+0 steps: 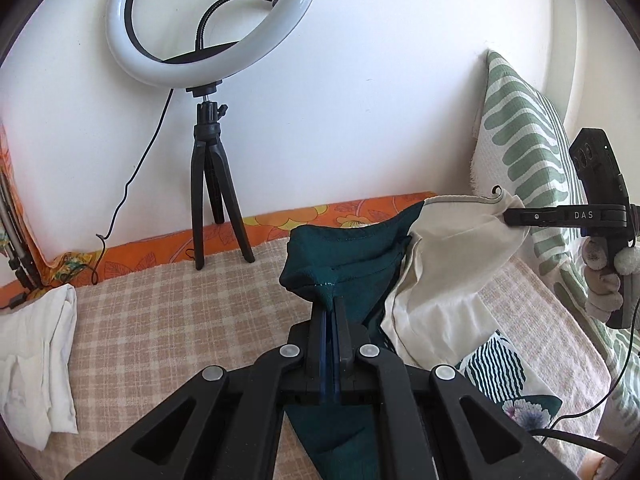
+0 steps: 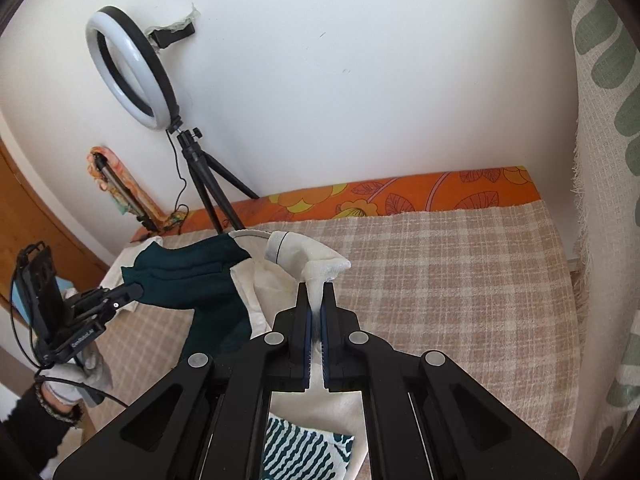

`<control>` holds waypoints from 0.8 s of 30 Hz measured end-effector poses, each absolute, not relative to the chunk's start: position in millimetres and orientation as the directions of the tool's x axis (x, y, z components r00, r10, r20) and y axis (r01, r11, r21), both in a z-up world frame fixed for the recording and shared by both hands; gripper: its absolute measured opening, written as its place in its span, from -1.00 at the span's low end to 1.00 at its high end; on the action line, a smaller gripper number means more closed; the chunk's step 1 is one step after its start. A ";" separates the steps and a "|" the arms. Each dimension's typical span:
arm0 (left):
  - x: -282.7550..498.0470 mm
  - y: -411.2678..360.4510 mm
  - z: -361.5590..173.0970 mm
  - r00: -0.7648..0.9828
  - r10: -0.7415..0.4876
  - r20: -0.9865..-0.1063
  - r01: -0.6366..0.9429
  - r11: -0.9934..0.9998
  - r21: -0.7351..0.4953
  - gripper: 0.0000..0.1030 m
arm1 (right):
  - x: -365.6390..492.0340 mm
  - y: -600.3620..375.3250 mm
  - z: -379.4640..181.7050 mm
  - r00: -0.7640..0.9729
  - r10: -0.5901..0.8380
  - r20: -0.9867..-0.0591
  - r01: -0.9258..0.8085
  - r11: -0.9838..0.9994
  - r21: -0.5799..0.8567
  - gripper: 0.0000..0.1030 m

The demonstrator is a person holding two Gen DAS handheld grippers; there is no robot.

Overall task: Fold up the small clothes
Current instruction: 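Fold the collar end over onto the hem fold with both tools, then open both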

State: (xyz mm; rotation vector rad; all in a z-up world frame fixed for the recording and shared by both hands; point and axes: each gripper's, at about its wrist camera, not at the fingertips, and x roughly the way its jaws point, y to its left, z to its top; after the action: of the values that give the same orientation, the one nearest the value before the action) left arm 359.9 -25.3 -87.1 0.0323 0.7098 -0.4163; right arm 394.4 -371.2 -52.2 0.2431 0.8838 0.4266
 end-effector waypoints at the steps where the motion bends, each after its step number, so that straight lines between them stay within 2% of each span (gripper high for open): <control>1: 348.2 -25.1 -88.1 0.680 -0.360 -0.638 0.387 0.916 -0.105 -1.00 | 382.3 -372.4 -50.9 0.560 0.459 -0.690 -0.261 0.888 0.379 -0.95; 11: 252.4 -30.9 -134.4 0.636 -0.355 -0.686 0.397 0.912 -0.104 -1.00 | 266.9 -384.8 -84.0 0.557 0.456 -0.694 -0.236 0.888 0.395 -0.95; 21: 195.8 -27.5 -165.1 0.611 -0.309 -0.729 0.432 0.902 -0.020 -0.97 | 209.2 -384.3 -105.0 0.568 0.356 -0.742 -0.258 0.933 0.250 -0.95; 24: 185.0 -18.8 -166.8 0.599 -0.305 -0.741 0.433 0.901 -0.021 -0.82 | 198.3 -383.5 -104.8 0.550 0.350 -0.759 -0.286 0.932 0.223 -0.90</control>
State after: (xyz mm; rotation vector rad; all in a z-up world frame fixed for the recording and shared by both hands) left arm 185.0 -18.8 -166.8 0.1670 0.8247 -0.4306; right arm 198.3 -383.5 -104.8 0.0767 0.9147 0.3767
